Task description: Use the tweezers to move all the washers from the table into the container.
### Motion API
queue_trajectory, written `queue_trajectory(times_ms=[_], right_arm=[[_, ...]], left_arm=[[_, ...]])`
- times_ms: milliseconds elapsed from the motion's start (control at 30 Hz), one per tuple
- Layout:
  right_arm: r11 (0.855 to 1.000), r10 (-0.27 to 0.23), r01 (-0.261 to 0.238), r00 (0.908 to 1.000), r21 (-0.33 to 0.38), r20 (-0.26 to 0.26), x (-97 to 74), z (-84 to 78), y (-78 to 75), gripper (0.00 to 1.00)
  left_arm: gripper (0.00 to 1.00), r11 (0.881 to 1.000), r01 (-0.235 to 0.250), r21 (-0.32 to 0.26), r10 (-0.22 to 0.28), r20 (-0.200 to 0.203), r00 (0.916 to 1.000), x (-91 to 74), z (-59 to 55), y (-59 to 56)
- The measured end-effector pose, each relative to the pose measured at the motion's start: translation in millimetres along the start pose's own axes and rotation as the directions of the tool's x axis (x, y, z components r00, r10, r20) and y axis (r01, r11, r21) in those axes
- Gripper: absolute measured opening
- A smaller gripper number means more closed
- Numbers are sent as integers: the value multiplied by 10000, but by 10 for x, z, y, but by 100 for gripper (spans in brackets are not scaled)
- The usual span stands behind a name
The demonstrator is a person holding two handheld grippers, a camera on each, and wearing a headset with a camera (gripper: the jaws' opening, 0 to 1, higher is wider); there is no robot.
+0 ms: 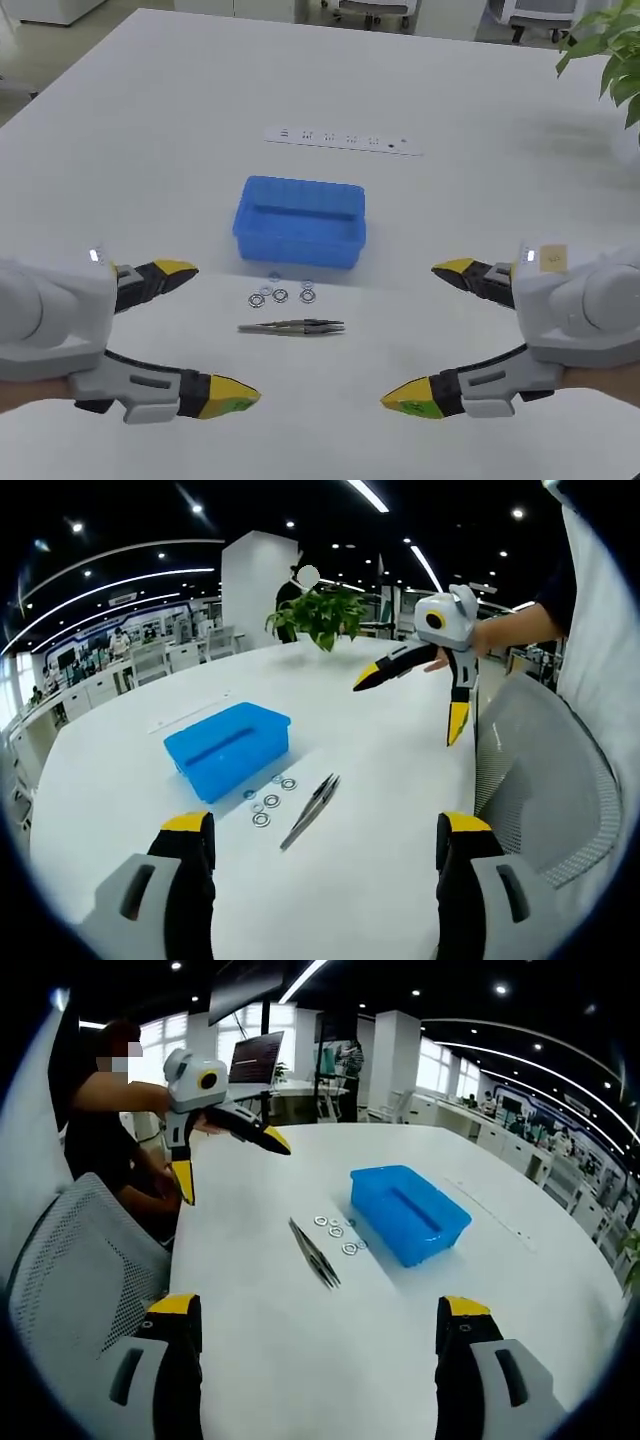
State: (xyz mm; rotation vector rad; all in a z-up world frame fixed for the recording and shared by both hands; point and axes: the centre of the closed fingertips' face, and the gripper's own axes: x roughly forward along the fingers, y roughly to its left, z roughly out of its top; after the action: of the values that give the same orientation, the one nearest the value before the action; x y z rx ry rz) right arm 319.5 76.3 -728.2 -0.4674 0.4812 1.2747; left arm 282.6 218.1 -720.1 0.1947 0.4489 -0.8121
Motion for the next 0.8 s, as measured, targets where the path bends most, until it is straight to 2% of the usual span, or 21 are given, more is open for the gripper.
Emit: queue_trajectory(times_ms=[800], right_arm=[[9999, 82, -82, 10000, 73, -54, 33, -6, 11, 98]], left_arm=[[97, 9997, -222, 84, 224, -176, 9996, -16, -44, 72]])
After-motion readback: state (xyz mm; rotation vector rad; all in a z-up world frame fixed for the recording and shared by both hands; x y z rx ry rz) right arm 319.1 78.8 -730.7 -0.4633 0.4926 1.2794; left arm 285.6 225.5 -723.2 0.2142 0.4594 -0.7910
